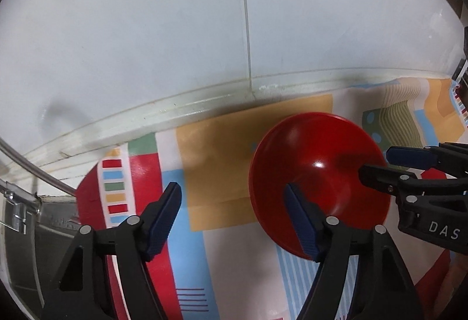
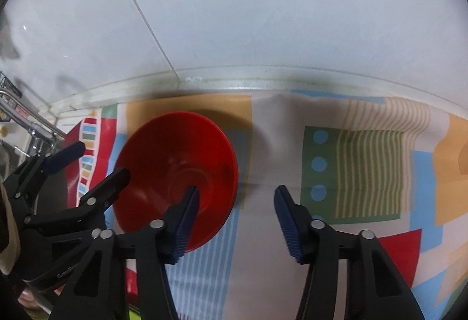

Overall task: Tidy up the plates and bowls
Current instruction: 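Close both tools on the red bowl rim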

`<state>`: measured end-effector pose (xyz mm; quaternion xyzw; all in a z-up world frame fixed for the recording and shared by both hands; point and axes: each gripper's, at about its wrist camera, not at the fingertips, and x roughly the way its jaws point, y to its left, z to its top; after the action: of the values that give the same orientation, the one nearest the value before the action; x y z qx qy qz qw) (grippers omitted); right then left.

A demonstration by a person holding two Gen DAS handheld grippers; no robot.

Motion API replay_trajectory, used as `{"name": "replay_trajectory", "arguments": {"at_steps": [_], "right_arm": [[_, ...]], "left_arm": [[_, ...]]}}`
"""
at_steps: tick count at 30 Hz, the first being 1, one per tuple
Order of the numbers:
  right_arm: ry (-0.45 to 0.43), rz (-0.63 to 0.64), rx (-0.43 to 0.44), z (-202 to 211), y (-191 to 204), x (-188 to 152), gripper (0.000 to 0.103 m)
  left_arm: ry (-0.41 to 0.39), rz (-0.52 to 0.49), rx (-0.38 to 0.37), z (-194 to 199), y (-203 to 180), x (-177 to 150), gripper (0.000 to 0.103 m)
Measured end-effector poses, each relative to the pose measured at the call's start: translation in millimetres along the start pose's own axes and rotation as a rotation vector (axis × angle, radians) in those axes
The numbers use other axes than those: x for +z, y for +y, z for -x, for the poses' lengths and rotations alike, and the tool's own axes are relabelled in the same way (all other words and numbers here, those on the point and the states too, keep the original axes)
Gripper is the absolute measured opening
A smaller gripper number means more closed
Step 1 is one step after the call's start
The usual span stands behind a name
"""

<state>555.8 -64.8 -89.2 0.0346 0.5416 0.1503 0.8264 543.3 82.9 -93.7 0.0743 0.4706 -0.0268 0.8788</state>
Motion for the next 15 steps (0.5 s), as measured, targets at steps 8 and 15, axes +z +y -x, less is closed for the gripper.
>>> {"name": "replay_trajectory", "arguments": {"at_steps": [8,15], "right_arm": [[0.030,-0.004,0.010,-13.1,3.7,0.5,0.031],[0.039,-0.005,0.030,-16.8,7.3,3.2,0.014]], "left_arm": [[0.054,0.001,-0.030,-17.0,-4.3,-1.3,0.041],[0.086,0.024,-0.091,-24.3,-6.2,2.2,0.020]]}}
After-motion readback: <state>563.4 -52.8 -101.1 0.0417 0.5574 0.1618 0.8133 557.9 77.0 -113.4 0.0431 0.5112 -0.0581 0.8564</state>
